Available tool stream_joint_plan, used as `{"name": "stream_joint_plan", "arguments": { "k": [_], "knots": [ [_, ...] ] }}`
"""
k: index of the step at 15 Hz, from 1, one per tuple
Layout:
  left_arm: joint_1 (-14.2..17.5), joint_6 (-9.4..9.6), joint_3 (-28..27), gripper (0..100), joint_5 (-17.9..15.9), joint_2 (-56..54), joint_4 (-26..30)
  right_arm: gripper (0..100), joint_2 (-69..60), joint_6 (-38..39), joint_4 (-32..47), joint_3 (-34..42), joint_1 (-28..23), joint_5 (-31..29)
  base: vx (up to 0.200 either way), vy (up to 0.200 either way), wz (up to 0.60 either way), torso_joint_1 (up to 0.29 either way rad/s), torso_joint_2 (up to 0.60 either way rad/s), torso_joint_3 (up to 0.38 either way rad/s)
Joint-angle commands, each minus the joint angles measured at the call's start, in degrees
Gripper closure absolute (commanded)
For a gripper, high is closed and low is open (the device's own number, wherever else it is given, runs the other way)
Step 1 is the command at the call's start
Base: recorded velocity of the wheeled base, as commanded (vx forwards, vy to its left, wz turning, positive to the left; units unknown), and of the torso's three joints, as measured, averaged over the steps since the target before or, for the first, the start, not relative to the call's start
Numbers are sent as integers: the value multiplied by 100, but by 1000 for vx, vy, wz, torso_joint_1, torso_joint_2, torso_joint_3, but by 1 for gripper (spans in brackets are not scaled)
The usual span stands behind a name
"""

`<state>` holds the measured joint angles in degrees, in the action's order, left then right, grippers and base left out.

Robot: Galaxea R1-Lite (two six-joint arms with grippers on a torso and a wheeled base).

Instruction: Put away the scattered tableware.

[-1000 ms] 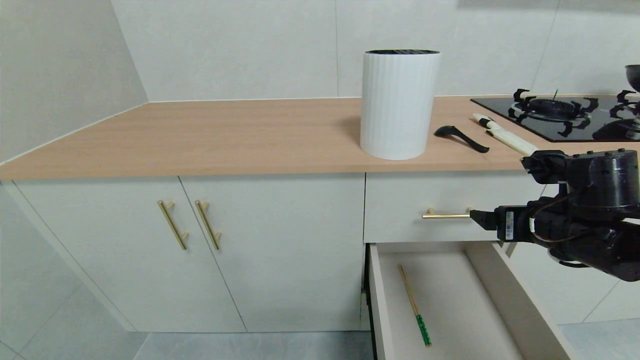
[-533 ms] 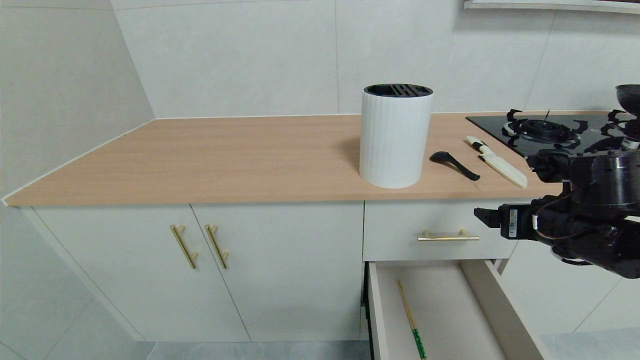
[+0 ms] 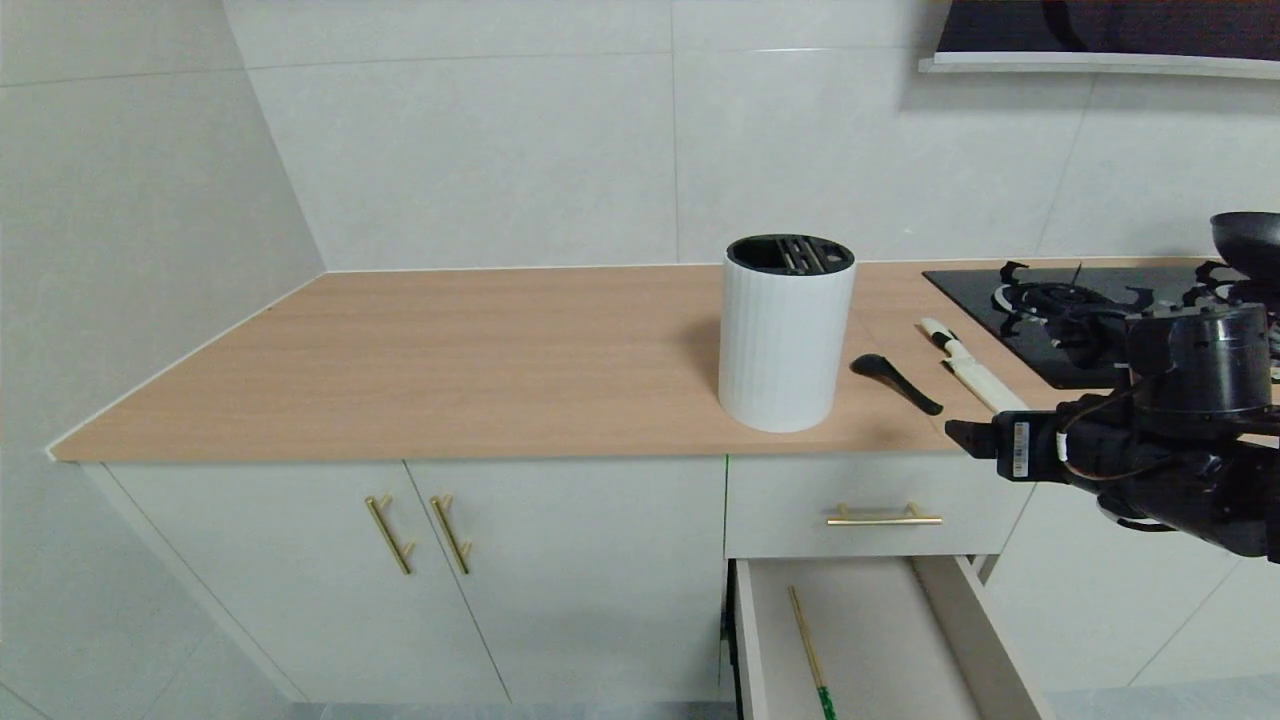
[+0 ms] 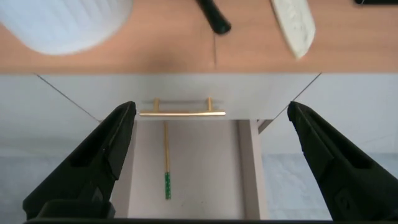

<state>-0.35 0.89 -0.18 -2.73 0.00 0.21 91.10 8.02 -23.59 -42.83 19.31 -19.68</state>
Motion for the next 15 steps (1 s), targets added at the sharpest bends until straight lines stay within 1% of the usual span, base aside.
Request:
{"name": "stream_joint_plan", "arguments": {
  "k": [1, 4, 7, 8, 9, 11, 12, 13, 14, 15],
  "knots": [
    [0, -1, 1, 0, 1, 9, 6, 0, 66, -29, 3, 2, -41, -1, 0, 0, 0, 115, -266, -159],
    [0, -1, 1, 0, 1, 9, 6, 0, 83, -248, 3, 2, -103, 25, 0, 0, 0, 36, -80, -46],
    [0, -1, 1, 0, 1, 9, 6, 0, 92, -398, 12, -217, -182, 412, 0, 0, 0, 0, 0, 0],
    [0, -1, 1, 0, 1, 9, 6, 0, 127, -407, 65, -376, -200, 693, 0, 0, 0, 0, 0, 0],
    [0, -1, 1, 0, 1, 9, 6, 0, 373, -512, 223, -683, -393, 1106, 0, 0, 0, 0, 0, 0],
    [0, -1, 1, 0, 1, 9, 6, 0, 962, -881, 522, -1457, -780, 1528, 0, 0, 0, 0, 0, 0],
    [0, -1, 1, 0, 1, 9, 6, 0, 1314, -890, 610, -1931, -868, 1783, 0, 0, 0, 0, 0, 0],
    [0, -1, 1, 0, 1, 9, 6, 0, 1446, -890, 636, -2063, -894, 1862, 0, 0, 0, 0, 0, 0],
    [0, -1, 1, 0, 1, 9, 6, 0, 1885, -908, 592, -2274, -947, 2029, 0, 0, 0, 0, 0, 0],
    [0, -1, 1, 0, 1, 9, 6, 0, 2184, -952, 487, -2309, -955, 2064, 0, 0, 0, 0, 0, 0]
  ]
}}
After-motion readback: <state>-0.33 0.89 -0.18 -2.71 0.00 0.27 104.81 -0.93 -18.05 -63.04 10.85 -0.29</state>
